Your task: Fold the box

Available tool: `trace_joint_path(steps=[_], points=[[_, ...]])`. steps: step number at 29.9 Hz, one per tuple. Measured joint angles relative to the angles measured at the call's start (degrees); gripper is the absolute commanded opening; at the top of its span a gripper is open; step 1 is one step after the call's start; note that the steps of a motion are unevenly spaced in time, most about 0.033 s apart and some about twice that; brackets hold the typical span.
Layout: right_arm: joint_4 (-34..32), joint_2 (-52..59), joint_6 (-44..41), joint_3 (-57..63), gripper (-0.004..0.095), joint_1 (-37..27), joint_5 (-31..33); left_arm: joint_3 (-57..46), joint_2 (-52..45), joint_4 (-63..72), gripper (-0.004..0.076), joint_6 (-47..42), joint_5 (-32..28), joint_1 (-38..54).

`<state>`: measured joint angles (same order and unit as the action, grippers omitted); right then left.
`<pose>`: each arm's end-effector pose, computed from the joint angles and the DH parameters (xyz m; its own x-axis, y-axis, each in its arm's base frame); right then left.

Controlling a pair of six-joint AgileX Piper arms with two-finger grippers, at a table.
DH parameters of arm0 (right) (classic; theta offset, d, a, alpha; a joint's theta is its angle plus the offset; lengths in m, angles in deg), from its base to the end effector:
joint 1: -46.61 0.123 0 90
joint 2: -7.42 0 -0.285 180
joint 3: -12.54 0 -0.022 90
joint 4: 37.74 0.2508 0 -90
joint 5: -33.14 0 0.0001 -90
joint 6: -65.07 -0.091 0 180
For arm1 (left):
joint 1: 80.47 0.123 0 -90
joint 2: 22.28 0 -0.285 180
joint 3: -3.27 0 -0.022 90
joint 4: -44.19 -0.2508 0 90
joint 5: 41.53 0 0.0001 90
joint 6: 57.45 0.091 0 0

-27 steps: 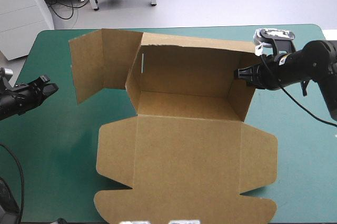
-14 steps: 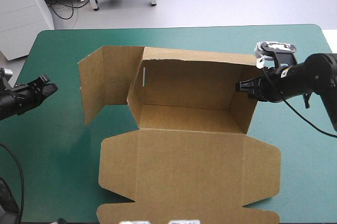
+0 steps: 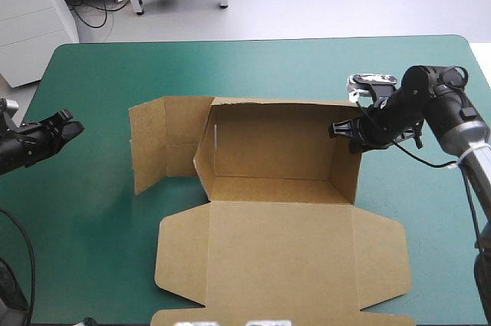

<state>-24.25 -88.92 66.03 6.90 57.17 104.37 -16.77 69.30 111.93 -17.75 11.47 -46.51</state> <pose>0.3017 0.0767 0.3410 -0.9452 -0.1164 -0.3052 -0.1913 0.9546 0.2282 0.2780 0.1061 0.2902 -0.6039 -0.6316 -0.4862 -0.1413 0.6852 -0.7145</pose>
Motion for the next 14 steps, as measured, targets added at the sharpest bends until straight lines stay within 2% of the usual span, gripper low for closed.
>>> trace_joint_path(steps=[6, 14], points=[[-0.5, -3.9, 1.9, -1.3, -0.0005, 0.0, -0.7, 0.0, 0.0, 0.0, -0.0032, 0.4, 0.0, 0.0], [-1.3, -11.4, 2.1, -6.4, -0.0006, 0.0, -5.8, 0.0, 0.0, 0.0, -0.0032, 0.4, -0.2, 0.0]])
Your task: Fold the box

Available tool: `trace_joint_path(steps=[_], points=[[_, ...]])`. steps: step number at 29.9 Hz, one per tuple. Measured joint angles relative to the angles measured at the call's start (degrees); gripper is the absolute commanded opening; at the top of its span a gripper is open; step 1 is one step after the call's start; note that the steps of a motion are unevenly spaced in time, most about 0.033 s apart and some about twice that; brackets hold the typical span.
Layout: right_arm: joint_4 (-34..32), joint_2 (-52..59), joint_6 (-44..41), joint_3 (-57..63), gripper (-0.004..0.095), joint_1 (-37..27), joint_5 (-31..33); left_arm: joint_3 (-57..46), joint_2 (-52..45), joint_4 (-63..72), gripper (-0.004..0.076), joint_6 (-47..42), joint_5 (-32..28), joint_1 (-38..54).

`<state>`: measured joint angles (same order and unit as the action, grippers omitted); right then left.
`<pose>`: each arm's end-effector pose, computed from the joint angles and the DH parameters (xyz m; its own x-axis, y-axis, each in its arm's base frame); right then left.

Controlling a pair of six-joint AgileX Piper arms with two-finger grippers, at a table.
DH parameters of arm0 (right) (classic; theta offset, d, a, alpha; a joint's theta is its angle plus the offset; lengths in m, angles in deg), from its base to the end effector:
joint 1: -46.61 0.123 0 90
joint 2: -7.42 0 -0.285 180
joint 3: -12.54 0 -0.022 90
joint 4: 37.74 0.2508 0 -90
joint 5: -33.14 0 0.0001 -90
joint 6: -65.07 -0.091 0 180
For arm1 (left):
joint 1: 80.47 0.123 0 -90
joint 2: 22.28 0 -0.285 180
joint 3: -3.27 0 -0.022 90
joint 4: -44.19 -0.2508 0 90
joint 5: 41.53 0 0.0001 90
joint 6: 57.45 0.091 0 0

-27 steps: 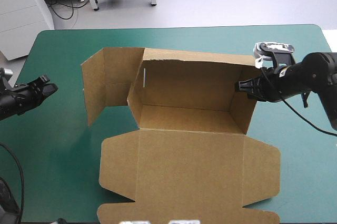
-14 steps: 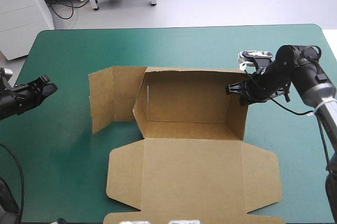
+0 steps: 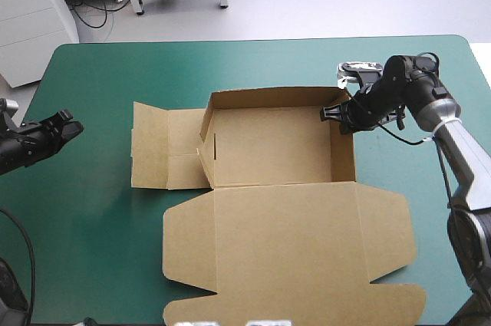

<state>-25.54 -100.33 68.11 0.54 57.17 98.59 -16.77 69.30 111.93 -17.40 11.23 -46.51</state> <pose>0.3586 0.0847 0.3069 -0.9361 -0.1380 -0.3236 -0.2082 0.9588 0.1934 0.2781 0.1064 0.2901 -0.6022 -0.6286 -0.4922 -0.1397 0.6900 -0.7102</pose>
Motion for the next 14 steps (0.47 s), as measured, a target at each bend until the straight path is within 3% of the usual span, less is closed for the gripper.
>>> trace_joint_path(steps=[14], points=[[-0.7, -10.9, 0.4, -13.9, -0.0006, 0.1, 6.0, 0.0, 0.0, 0.0, -0.0032, 0.0, 0.0, 0.0]])
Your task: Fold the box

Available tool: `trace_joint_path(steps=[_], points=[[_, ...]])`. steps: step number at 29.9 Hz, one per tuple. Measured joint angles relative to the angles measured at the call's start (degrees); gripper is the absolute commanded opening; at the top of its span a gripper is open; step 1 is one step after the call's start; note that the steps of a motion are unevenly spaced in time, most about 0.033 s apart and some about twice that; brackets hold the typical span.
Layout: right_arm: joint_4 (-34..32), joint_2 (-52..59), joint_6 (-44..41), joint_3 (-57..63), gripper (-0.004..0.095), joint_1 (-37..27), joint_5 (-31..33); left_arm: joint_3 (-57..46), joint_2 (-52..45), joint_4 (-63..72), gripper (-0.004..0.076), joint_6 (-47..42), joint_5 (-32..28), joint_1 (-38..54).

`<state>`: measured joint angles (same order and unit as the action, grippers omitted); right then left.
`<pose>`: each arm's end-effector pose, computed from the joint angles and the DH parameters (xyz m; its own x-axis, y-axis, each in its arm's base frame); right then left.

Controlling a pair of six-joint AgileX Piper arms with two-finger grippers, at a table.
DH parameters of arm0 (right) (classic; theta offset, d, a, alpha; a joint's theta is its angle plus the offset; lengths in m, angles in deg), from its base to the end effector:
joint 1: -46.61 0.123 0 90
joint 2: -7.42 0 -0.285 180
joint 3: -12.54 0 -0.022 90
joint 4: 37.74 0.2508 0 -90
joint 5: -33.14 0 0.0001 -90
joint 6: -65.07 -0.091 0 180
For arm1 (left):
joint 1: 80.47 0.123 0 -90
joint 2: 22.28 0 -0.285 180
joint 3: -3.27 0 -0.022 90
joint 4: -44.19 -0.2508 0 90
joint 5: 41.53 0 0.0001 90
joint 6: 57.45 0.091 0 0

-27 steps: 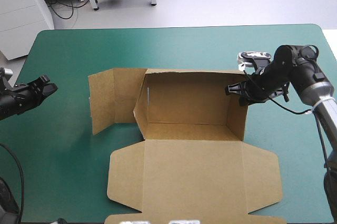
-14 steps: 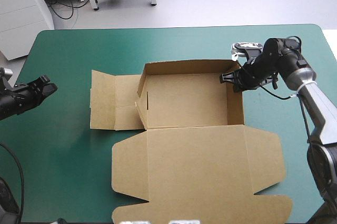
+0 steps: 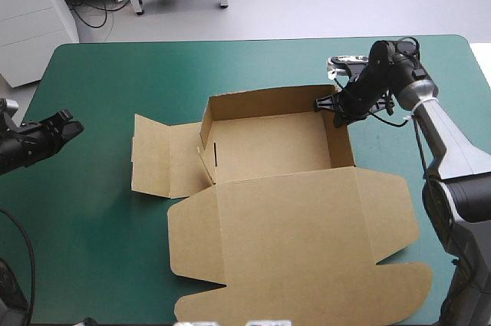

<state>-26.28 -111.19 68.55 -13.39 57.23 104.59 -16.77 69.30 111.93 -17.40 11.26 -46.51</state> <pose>0.4027 0.0929 0.2976 -0.9446 -0.1735 -0.2787 -0.2292 0.9562 0.1819 0.2781 0.1064 0.2901 -0.6025 -0.6284 -0.4920 -0.1395 0.6899 -0.7104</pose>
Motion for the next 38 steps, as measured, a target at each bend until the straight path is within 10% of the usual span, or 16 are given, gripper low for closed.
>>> trace_joint_path(steps=[7, 17, 38], points=[[-1.0, -2.4, 2.3, -4.1, 0.0125, 0.0, 0.0, 0.0, 0.0, 0.0, -0.0032, 0.0, 0.0, 0.0], [-1.2, -2.6, 4.7, -5.6, 0.0785, 0.0, -0.4, 0.0, 0.0, 0.0, -0.0032, 0.0, 0.0, 0.0], [-5.0, 10.5, -3.8, -13.6, 0.0802, 0.0, -0.1, 0.0, 0.0, 0.0, -0.0032, 0.0, 1.1, 0.0]])
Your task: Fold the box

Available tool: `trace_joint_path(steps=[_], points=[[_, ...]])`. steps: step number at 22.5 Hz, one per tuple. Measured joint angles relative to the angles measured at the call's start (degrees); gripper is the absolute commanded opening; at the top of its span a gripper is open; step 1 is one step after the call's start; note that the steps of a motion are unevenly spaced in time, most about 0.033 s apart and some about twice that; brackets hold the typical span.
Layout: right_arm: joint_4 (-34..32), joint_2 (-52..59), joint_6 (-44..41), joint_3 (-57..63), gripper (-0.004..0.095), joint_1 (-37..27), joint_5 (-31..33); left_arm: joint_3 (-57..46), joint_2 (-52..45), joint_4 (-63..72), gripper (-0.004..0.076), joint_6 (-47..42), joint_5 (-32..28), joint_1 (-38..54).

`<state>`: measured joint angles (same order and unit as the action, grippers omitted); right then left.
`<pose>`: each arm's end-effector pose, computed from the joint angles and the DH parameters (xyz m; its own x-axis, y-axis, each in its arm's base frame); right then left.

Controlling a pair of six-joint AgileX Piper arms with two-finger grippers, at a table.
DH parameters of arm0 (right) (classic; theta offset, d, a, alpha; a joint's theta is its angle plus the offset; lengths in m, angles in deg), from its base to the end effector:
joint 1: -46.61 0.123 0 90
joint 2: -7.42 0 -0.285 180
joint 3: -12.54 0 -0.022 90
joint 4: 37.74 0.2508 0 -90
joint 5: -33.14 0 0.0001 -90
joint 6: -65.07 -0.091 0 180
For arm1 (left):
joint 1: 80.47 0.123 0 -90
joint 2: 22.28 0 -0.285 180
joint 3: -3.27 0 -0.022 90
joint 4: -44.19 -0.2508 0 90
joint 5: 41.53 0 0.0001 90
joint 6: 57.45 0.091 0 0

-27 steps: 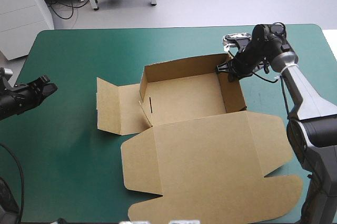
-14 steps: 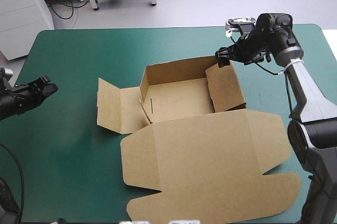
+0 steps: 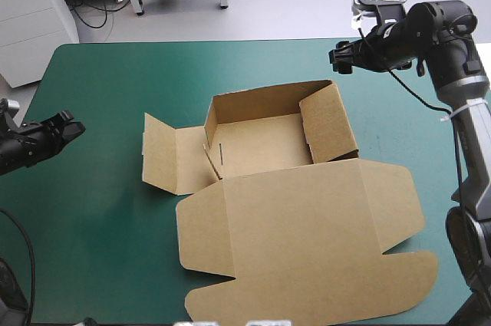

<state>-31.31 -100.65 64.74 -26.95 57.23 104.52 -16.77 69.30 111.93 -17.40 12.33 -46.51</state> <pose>0.3640 0.0781 0.4368 -0.7611 -0.1005 -0.6408 -0.2190 0.9697 0.1079 0.2775 0.1048 0.2903 -0.6137 -0.6232 -0.4848 -0.1301 0.6854 -0.7164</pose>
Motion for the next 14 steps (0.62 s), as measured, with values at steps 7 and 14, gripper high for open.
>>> trace_joint_path(steps=[7, 14], points=[[-4.2, 1.0, -0.8, 4.6, 0.0802, 2.2, 0.0, 0.0, 0.0, -0.7, -0.0032, 0.0, 0.1, 0.0], [-5.9, -3.7, -0.8, 13.1, 0.0802, 4.2, 0.0, 0.0, 0.0, -1.2, -0.0032, 0.5, 0.1, 0.0]])
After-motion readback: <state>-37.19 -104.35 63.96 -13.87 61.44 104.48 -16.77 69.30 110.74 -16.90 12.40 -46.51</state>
